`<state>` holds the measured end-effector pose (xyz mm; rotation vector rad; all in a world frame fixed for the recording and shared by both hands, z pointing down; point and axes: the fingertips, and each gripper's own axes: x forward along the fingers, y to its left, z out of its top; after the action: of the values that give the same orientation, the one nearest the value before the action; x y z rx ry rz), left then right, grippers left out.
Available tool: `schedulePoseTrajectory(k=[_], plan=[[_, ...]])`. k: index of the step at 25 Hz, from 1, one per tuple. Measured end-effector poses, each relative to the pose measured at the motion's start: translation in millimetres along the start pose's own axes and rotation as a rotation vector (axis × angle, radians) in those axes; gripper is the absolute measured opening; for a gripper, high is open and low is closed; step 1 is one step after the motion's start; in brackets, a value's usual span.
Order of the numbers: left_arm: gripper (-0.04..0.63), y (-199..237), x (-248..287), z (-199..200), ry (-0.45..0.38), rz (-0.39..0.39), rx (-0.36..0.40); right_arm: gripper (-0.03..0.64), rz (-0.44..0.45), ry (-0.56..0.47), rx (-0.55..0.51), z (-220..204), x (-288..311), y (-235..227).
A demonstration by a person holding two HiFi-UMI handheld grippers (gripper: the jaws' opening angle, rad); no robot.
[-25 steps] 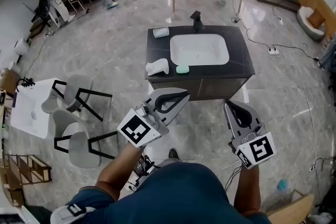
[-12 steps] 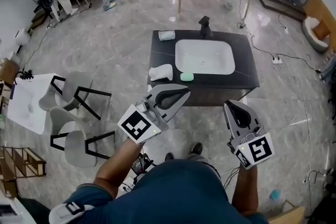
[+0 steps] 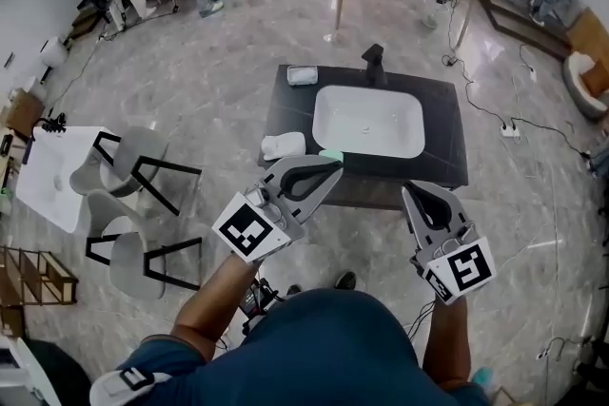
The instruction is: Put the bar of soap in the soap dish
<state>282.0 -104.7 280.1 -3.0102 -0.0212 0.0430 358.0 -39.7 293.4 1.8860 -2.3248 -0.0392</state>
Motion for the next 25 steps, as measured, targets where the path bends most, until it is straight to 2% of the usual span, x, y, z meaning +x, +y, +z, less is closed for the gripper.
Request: schedulePoseTrajectory(k=[8,14,25], plan=[[0.001,17.5,31.8,-2.4,0.019,0.09,-0.006,0.015,0.064,-0.002,0.007,-14.0,9.7,-45.7],[0.0,65.1,26.8,-8.4,0.037,0.137,0.005,0.015,0.09,0.003,0.017,-16.8,45.9,-55.1],[0.002,133.2,41.3,-22.3,0.033,0.078,0.011,0.015,0.048,0.013,0.035,-15.7,110.2,-77.4]])
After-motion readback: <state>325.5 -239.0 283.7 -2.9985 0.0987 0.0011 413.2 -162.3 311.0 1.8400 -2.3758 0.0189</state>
